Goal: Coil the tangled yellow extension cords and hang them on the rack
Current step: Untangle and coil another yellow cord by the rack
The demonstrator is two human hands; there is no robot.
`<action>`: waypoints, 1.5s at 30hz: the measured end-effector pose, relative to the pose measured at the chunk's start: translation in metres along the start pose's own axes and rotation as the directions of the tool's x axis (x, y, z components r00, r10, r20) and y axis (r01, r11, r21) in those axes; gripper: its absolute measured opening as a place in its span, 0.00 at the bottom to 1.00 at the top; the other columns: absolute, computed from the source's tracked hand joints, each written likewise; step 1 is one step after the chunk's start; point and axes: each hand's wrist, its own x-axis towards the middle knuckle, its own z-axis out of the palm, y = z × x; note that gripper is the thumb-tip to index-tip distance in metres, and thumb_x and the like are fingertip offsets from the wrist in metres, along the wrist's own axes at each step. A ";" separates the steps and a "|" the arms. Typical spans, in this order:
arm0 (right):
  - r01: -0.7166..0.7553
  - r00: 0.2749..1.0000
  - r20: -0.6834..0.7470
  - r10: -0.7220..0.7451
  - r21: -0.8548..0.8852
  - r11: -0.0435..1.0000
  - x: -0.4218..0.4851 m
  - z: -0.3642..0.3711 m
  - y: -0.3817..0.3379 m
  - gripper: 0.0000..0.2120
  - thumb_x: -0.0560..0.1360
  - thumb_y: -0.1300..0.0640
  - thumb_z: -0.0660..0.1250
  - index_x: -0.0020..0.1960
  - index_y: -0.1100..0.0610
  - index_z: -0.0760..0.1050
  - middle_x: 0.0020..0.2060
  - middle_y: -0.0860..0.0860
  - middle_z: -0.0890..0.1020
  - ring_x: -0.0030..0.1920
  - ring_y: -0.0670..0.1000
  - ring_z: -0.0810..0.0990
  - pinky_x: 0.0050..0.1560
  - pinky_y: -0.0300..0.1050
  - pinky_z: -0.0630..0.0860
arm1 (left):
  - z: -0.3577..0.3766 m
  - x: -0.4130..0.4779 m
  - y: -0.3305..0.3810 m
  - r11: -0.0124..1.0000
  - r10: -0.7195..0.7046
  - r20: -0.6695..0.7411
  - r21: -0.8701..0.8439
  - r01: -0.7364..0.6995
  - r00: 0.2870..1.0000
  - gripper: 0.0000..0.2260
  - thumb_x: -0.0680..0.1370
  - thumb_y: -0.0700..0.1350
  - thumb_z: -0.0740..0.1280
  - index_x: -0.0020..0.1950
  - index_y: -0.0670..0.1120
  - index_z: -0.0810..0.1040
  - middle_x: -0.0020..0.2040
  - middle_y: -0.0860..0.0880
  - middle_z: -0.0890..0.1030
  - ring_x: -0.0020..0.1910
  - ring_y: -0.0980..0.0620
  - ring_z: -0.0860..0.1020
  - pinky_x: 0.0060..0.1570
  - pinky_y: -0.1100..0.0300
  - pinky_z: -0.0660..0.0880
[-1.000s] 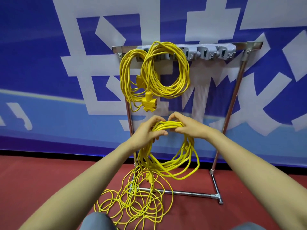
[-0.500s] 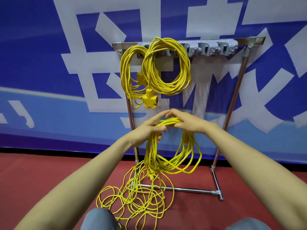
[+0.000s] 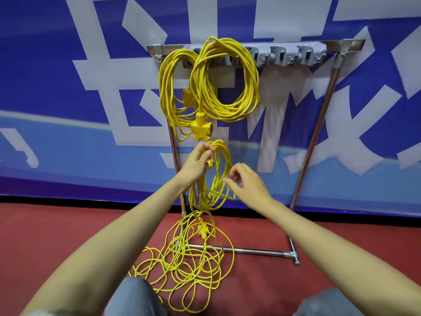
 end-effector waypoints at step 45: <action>-0.793 0.430 0.706 0.563 0.593 -0.140 0.046 -0.020 -0.003 0.07 0.77 0.64 0.60 0.41 0.63 0.72 0.29 0.56 0.80 0.30 0.53 0.81 0.34 0.44 0.81 | -0.011 -0.016 -0.017 0.988 0.151 0.029 -0.037 -0.150 0.988 0.05 0.83 0.45 0.59 0.48 0.49 0.72 0.38 0.51 0.74 0.29 0.55 0.63 0.26 0.65 0.60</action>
